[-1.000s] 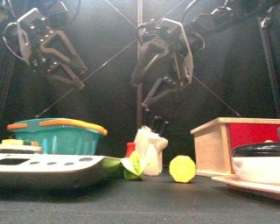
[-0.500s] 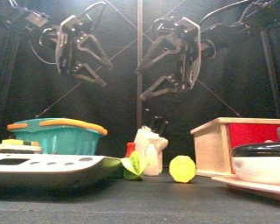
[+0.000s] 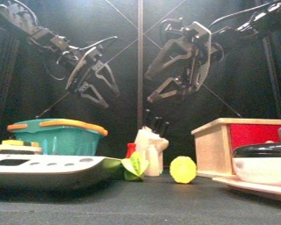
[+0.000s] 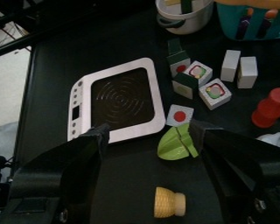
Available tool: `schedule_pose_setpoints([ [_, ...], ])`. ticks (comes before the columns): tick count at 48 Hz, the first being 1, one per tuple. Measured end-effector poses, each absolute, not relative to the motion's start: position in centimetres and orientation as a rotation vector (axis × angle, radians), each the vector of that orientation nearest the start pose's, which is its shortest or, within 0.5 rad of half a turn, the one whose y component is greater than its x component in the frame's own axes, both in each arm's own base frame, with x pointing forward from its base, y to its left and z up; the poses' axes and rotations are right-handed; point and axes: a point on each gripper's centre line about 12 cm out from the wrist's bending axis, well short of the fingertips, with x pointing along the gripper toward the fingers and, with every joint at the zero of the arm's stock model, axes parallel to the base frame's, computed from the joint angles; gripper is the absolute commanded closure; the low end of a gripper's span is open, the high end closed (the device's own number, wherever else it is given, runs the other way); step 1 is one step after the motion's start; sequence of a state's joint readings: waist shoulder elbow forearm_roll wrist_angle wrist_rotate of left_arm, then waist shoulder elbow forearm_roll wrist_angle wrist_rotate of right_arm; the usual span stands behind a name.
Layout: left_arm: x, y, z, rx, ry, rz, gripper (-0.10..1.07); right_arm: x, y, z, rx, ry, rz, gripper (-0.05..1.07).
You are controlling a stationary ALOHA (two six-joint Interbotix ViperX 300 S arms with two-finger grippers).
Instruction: Grab corn top and corn bottom
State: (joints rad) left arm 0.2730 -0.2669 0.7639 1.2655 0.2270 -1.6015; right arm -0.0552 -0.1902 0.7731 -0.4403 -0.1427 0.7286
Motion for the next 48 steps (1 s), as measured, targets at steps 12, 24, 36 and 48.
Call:
schedule_pose_setpoints([
  [12,32.5,13.1,21.2,-0.326,0.531,0.605,0.01,35.1,-1.2,21.4,0.318,0.448,-0.057,0.01],
  [24,34.2,13.9,19.9,-0.325,0.565,0.614,0.01,34.9,-1.2,21.1,0.319,0.457,-0.058,0.01],
  [36,36.0,14.6,17.9,-0.312,0.615,0.615,0.01,34.7,-1.1,20.8,0.317,0.466,-0.059,0.01],
  [48,37.1,14.7,16.6,-0.272,0.654,0.6,0.01,34.6,-1.1,20.9,0.316,0.463,-0.057,0.01],
])
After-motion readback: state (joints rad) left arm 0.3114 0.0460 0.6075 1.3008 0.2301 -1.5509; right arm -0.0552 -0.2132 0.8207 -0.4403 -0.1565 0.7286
